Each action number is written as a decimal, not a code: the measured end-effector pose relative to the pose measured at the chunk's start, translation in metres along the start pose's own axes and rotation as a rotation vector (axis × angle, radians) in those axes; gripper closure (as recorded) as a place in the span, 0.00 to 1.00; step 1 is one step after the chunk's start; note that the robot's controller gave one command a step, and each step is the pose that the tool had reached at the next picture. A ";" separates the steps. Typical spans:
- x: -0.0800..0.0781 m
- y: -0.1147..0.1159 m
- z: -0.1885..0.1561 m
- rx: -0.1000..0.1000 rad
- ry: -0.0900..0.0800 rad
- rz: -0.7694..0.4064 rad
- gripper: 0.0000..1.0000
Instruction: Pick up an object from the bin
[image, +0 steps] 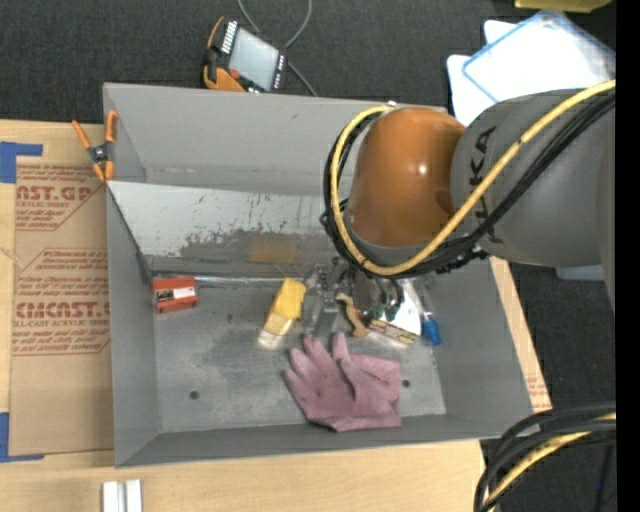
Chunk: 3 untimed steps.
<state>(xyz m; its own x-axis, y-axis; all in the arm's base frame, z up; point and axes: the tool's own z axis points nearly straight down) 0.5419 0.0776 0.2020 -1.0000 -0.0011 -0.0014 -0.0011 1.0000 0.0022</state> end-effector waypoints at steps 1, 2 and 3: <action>0.037 0.015 0.064 0.000 0.004 -0.178 1.00; 0.021 -0.001 0.077 0.000 -0.005 -0.204 0.00; 0.021 -0.001 0.077 0.000 -0.005 -0.205 0.00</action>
Offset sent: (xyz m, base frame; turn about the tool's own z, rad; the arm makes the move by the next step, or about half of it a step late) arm -0.0211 -0.0010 -0.0763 -0.2048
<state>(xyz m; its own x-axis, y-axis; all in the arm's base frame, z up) 0.5208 0.0769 0.1251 -0.9789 -0.2043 -0.0072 -0.2043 0.9789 0.0014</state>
